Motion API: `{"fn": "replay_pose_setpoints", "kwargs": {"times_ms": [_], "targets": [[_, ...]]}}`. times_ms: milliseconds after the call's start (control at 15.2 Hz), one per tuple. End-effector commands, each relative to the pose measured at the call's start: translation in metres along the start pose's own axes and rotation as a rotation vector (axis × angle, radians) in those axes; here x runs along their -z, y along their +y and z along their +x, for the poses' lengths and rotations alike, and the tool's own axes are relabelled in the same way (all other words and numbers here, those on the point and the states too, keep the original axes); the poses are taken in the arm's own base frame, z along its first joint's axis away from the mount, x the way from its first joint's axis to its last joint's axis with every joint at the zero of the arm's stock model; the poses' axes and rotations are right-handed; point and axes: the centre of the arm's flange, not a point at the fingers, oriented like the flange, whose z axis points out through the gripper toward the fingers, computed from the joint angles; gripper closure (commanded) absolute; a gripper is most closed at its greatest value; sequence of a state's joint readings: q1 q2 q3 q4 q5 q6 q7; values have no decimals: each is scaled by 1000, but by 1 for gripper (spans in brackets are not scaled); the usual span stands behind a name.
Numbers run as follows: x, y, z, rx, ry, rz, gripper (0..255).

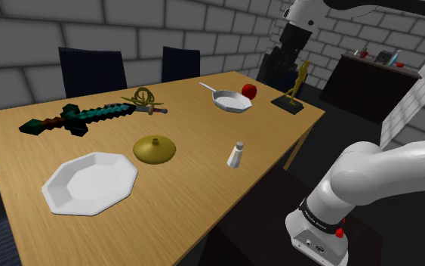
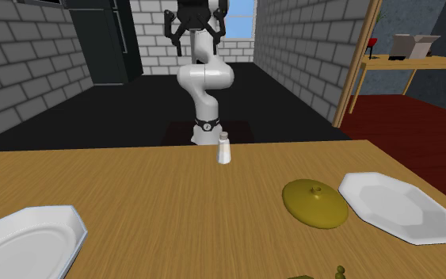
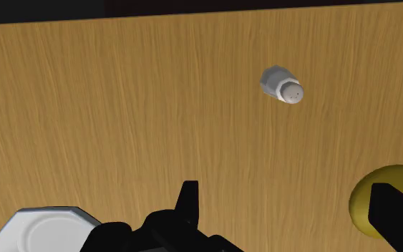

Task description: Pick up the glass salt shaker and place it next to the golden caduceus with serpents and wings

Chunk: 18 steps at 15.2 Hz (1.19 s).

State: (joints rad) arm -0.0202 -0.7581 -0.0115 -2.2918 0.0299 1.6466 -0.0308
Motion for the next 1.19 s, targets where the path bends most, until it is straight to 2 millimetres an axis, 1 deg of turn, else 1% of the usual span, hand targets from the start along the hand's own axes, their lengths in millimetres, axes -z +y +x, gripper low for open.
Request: {"fn": "replay_pose_setpoints", "kwargs": {"times_ms": [0, 594, 1122], "targets": [[0, 0, 0, 0, 0, 0, 0], [-111, -50, -21, 126, 26, -62, 0], [-212, -86, -43, 239, 49, -116, 0]]}}
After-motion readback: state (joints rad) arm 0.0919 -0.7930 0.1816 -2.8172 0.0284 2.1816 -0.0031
